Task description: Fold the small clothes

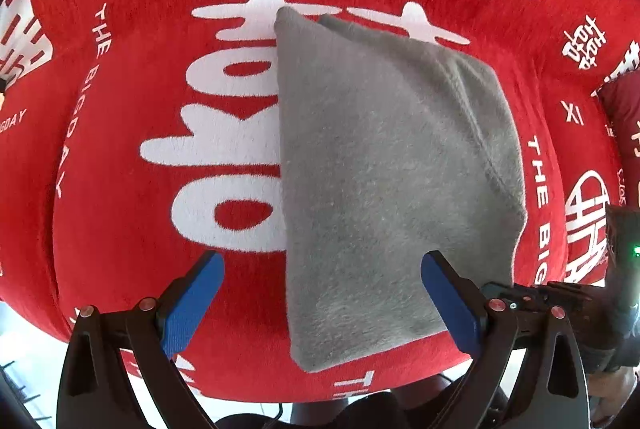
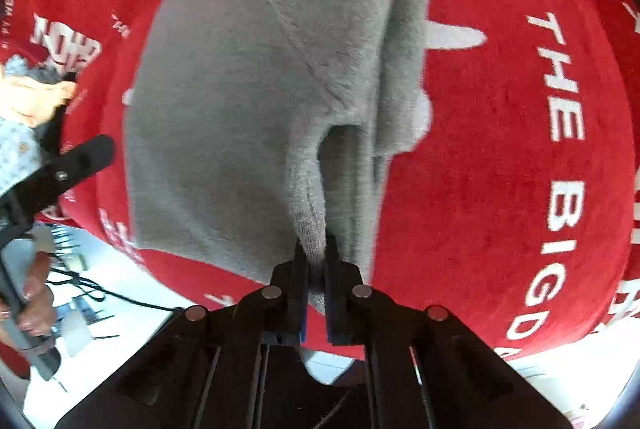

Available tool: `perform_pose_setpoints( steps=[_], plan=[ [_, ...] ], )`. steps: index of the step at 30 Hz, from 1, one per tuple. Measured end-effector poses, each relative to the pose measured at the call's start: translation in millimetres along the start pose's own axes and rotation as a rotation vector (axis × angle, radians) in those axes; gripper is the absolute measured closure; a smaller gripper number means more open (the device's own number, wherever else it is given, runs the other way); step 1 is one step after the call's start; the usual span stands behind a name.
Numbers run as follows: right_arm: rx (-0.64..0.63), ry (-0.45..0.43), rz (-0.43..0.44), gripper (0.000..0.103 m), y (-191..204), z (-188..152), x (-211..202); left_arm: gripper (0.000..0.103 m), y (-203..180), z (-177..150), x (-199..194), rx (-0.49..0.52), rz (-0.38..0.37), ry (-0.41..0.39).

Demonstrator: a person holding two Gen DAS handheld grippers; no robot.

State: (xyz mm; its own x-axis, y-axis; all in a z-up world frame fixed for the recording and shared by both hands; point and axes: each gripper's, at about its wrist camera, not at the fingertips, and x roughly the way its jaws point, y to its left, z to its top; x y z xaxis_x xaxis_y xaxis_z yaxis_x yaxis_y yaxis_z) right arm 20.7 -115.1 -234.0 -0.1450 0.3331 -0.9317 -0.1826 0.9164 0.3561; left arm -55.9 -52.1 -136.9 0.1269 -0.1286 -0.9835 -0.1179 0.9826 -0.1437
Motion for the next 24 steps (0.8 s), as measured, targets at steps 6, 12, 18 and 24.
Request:
perform_pose_setpoints(
  steps=[6, 12, 18, 24],
  plan=[
    [0.043, -0.017, 0.080, 0.096, -15, -10, -18, 0.001, 16, 8, -6, -0.018, 0.026, -0.033],
    [0.088, -0.186, 0.119, 0.054, -34, 41, -61, 0.001, 37, 50, -3, -0.064, 0.017, -0.081],
    [0.217, -0.194, 0.201, 0.054, -57, 121, -42, 0.001, 36, 86, 25, -0.101, -0.010, -0.063],
    [0.235, -0.167, 0.258, 0.094, -49, 142, -27, 0.001, 22, 86, 37, -0.058, 0.006, -0.054]
  ],
)
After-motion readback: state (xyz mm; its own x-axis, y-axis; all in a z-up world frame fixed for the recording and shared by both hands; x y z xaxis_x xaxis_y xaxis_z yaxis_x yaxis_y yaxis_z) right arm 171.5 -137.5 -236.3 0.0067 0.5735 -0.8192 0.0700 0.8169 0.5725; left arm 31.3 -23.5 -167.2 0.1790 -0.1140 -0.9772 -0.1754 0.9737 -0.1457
